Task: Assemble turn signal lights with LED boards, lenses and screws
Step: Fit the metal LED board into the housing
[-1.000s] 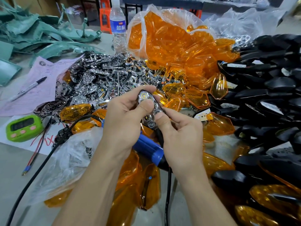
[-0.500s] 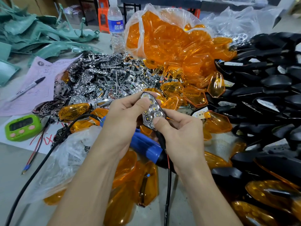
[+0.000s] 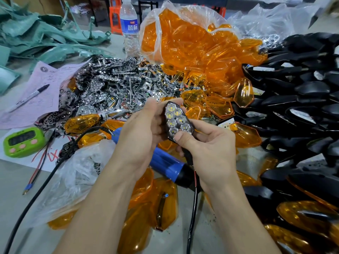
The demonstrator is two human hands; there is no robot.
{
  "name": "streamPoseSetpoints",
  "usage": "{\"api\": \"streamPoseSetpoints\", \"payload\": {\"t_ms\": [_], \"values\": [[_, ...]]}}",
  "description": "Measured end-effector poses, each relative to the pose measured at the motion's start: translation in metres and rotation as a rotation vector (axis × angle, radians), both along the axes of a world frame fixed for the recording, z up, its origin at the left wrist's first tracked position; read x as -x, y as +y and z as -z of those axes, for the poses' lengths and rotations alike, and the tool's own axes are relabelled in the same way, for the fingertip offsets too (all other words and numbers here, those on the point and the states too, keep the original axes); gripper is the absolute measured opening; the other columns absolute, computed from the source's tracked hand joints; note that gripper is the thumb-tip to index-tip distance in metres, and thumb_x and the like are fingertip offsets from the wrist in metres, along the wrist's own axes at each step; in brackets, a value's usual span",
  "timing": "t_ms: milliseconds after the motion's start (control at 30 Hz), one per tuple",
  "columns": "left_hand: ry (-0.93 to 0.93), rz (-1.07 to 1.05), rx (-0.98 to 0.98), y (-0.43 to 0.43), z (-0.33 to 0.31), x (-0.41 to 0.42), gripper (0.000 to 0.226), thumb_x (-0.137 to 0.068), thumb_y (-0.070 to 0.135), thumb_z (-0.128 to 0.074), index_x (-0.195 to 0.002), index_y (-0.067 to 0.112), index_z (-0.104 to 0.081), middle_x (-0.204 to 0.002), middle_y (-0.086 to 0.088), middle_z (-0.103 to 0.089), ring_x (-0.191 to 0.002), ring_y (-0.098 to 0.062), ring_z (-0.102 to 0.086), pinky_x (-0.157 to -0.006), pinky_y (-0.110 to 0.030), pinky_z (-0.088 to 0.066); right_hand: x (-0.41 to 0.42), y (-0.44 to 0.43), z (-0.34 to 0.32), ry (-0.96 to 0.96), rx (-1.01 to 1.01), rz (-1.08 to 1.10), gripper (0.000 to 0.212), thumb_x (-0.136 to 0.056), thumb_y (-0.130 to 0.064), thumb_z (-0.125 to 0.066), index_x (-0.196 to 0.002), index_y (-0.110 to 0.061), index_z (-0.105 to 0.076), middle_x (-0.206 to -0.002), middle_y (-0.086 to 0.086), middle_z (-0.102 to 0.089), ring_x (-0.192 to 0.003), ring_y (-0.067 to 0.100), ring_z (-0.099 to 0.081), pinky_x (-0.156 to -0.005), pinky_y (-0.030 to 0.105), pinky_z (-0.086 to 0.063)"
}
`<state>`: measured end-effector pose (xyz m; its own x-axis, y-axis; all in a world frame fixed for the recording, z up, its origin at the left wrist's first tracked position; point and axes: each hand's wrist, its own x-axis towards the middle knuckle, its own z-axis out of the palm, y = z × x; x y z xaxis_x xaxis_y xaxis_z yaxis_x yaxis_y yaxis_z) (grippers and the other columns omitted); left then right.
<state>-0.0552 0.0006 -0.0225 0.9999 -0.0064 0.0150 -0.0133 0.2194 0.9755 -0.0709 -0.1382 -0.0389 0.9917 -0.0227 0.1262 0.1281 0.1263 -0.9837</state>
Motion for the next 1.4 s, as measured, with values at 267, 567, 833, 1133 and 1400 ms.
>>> {"api": "streamPoseSetpoints", "payload": {"t_ms": [267,567,833,1133,1400], "values": [[-0.028,0.081,-0.095,0.001,-0.001,0.008,0.050,-0.065,0.001,-0.052,-0.108,0.007,-0.077,-0.105,-0.023,-0.075,-0.091,-0.028,-0.067,-0.081,-0.038,-0.059,0.000,-0.004,-0.003,0.035,-0.132,-0.007,0.030,-0.086,0.007,-0.075,-0.092,-0.022,-0.078,-0.077,0.007,-0.079,-0.060,0.015,-0.066,-0.055,0.026,-0.055],[-0.133,-0.222,-0.117,-0.017,0.005,0.006,0.044,-0.094,0.037,-0.063,-0.093,-0.006,-0.069,-0.096,-0.043,-0.061,-0.083,-0.032,-0.058,-0.083,-0.072,-0.050,0.002,0.003,0.000,0.027,-0.228,-0.045,0.033,-0.085,0.016,-0.071,-0.114,0.002,-0.075,-0.099,0.016,-0.080,-0.090,0.026,-0.077,-0.078,0.035,-0.063],[-0.185,-0.293,-0.159,-0.017,0.010,0.004,0.040,-0.094,0.035,-0.059,-0.089,-0.003,-0.070,-0.086,-0.036,-0.064,-0.075,-0.026,-0.058,-0.065,-0.047,-0.050,0.004,0.007,0.002,-0.005,-0.096,-0.001,0.031,-0.087,0.007,-0.075,-0.115,-0.007,-0.078,-0.093,0.008,-0.081,-0.091,0.038,-0.078,-0.081,0.057,-0.063],[-0.121,-0.230,-0.049,-0.024,-0.003,0.011,0.022,-0.099,0.014,-0.064,-0.079,0.016,-0.075,-0.080,-0.010,-0.071,-0.079,-0.027,-0.062,-0.075,-0.044,-0.051,0.007,0.016,-0.004,-0.037,-0.011,0.097,0.033,-0.074,-0.012,-0.081,-0.090,-0.040,-0.083,-0.091,-0.002,-0.082,-0.088,0.018,-0.076,-0.083,0.046,-0.064],[-0.181,-0.110,0.013,-0.012,-0.011,0.018,0.016,-0.090,0.019,-0.062,-0.087,0.016,-0.077,-0.091,-0.012,-0.076,-0.092,-0.028,-0.070,-0.093,-0.047,-0.056,0.025,0.000,-0.039,-0.172,0.230,0.039,0.034,-0.095,-0.017,-0.071,-0.084,-0.047,-0.079,-0.067,-0.025,-0.071,-0.059,-0.004,-0.065,-0.050,0.012,-0.048]]}}
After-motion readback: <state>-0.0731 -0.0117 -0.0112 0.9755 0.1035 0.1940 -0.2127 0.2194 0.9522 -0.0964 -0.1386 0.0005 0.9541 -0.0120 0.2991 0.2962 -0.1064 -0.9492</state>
